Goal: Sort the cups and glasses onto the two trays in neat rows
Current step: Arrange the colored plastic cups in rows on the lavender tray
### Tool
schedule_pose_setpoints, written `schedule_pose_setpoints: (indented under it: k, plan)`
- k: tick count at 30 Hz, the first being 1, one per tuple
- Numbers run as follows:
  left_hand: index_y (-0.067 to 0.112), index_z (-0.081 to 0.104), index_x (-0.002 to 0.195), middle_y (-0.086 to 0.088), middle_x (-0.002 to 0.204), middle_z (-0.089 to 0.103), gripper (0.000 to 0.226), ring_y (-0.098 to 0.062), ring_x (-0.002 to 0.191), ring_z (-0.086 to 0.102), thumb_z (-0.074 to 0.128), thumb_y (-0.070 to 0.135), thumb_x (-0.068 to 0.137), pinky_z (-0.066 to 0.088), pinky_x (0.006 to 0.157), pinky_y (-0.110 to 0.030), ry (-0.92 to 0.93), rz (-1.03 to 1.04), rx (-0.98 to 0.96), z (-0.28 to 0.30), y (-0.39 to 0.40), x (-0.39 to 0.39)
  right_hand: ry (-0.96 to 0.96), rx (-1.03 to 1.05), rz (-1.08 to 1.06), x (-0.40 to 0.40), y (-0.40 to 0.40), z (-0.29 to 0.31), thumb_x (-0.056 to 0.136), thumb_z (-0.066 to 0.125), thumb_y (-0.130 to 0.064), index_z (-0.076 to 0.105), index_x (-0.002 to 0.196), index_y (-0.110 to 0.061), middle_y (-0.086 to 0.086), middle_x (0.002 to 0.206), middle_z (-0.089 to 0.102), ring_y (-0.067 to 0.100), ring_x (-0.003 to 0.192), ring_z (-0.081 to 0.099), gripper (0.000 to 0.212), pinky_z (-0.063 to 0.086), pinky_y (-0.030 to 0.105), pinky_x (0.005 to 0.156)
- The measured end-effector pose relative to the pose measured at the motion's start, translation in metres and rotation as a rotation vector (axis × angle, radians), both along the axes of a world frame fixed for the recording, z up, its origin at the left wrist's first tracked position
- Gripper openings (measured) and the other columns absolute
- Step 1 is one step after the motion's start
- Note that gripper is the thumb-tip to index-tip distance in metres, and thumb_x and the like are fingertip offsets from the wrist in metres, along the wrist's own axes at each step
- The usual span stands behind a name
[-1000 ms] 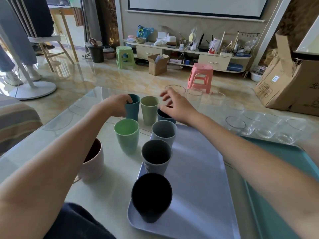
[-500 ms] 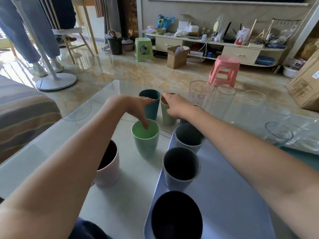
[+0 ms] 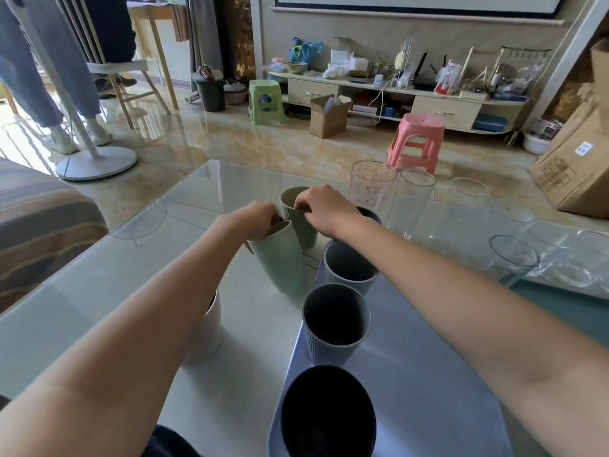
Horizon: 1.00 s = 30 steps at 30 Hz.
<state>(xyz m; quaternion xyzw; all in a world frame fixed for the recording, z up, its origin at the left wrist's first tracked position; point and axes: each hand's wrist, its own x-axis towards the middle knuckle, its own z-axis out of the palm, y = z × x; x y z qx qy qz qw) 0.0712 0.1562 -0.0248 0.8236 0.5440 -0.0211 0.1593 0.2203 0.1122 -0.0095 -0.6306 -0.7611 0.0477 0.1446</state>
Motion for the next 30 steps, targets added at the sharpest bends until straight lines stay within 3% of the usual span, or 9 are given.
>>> schedule_pose_setpoints:
  k: [3, 7, 10, 12, 16, 20, 25, 27, 30]
  plan:
    - [0.007, 0.057, 0.094, -0.013, 0.088, 0.056, 0.015, -0.037, 0.078, 0.064, 0.042, 0.005, 0.091, 0.058, 0.054, -0.040, -0.032, 0.054, -0.082, -0.005, -0.005, -0.002, 0.022, -0.008, 0.011, -0.004, -0.002, 0.001, 0.087, 0.042, 0.004, 0.067, 0.105, -0.013, 0.014, 0.109, 0.065, 0.032, 0.095, 0.060, 0.036, 0.051, 0.042, 0.084]
    - [0.003, 0.061, 0.100, -0.015, 0.093, 0.059, 0.020, -0.037, 0.082, 0.065, 0.049, 0.002, 0.084, 0.059, 0.062, -0.039, -0.076, 0.091, -0.072, -0.001, -0.002, -0.007, 0.041, -0.027, 0.030, -0.004, -0.004, 0.002, 0.088, 0.044, 0.002, 0.068, 0.105, -0.012, 0.012, 0.109, 0.065, 0.029, 0.094, 0.060, 0.033, 0.051, 0.042, 0.085]
    - [0.005, 0.059, 0.109, -0.013, 0.088, 0.055, 0.026, -0.033, 0.069, 0.063, 0.048, -0.003, 0.087, 0.048, 0.036, -0.025, -0.091, 0.123, -0.153, -0.002, -0.004, -0.008, 0.047, -0.025, 0.039, -0.002, -0.003, 0.002, 0.087, 0.044, 0.002, 0.068, 0.105, -0.012, 0.013, 0.108, 0.065, 0.029, 0.094, 0.060, 0.033, 0.052, 0.042, 0.084]
    - [0.007, 0.056, 0.119, -0.015, 0.093, 0.057, 0.032, -0.027, 0.059, 0.064, 0.047, -0.002, 0.090, 0.048, 0.034, -0.024, -0.118, 0.145, -0.211, 0.001, -0.005, -0.011, 0.076, 0.000, 0.045, 0.000, -0.003, 0.003, 0.088, 0.045, 0.002, 0.068, 0.105, -0.011, 0.013, 0.107, 0.066, 0.029, 0.094, 0.061, 0.032, 0.052, 0.041, 0.083]
    - [0.008, 0.064, 0.106, -0.012, 0.087, 0.063, 0.020, -0.021, 0.067, 0.064, 0.054, 0.011, 0.089, 0.057, 0.051, -0.028, -0.230, 0.160, -0.163, 0.013, 0.003, -0.018, 0.173, 0.063, 0.037, 0.004, -0.006, 0.006, 0.087, 0.049, 0.002, 0.069, 0.104, -0.008, 0.012, 0.104, 0.069, 0.026, 0.092, 0.062, 0.028, 0.051, 0.035, 0.081]
    - [0.025, 0.070, 0.096, -0.006, 0.106, 0.054, 0.020, -0.030, 0.112, 0.041, 0.059, 0.038, 0.084, 0.037, 0.101, -0.044, -0.067, 0.125, 0.083, 0.005, 0.014, -0.036, 0.168, 0.033, 0.041, 0.006, -0.012, 0.005, 0.087, 0.051, 0.000, 0.070, 0.103, -0.009, 0.012, 0.103, 0.069, 0.026, 0.093, 0.063, 0.027, 0.052, 0.038, 0.084]
    - [0.039, 0.061, 0.060, -0.011, 0.137, 0.043, 0.025, -0.033, 0.124, 0.040, 0.059, 0.029, 0.083, 0.032, 0.109, -0.044, -0.095, 0.191, -0.075, -0.017, 0.025, -0.065, 0.171, 0.024, 0.058, 0.005, -0.015, 0.007, 0.087, 0.050, 0.000, 0.069, 0.104, -0.011, 0.011, 0.105, 0.069, 0.027, 0.095, 0.063, 0.028, 0.052, 0.040, 0.085]
    - [0.041, 0.060, 0.060, -0.006, 0.155, 0.022, 0.031, -0.029, 0.141, 0.023, 0.061, 0.021, 0.083, 0.023, 0.116, -0.043, -0.139, 0.184, -0.110, -0.022, 0.022, -0.071, 0.180, 0.028, 0.068, 0.004, -0.014, 0.009, 0.087, 0.050, 0.000, 0.069, 0.103, -0.010, 0.011, 0.105, 0.069, 0.027, 0.095, 0.062, 0.027, 0.051, 0.040, 0.085]
    - [0.042, 0.062, 0.061, -0.003, 0.157, 0.015, 0.033, -0.027, 0.144, 0.016, 0.066, 0.015, 0.080, 0.022, 0.117, -0.043, -0.174, 0.148, -0.091, -0.024, 0.021, -0.073, 0.193, 0.029, 0.086, 0.003, -0.015, 0.010, 0.087, 0.051, 0.000, 0.069, 0.105, -0.010, 0.011, 0.106, 0.069, 0.026, 0.096, 0.062, 0.027, 0.051, 0.039, 0.086]
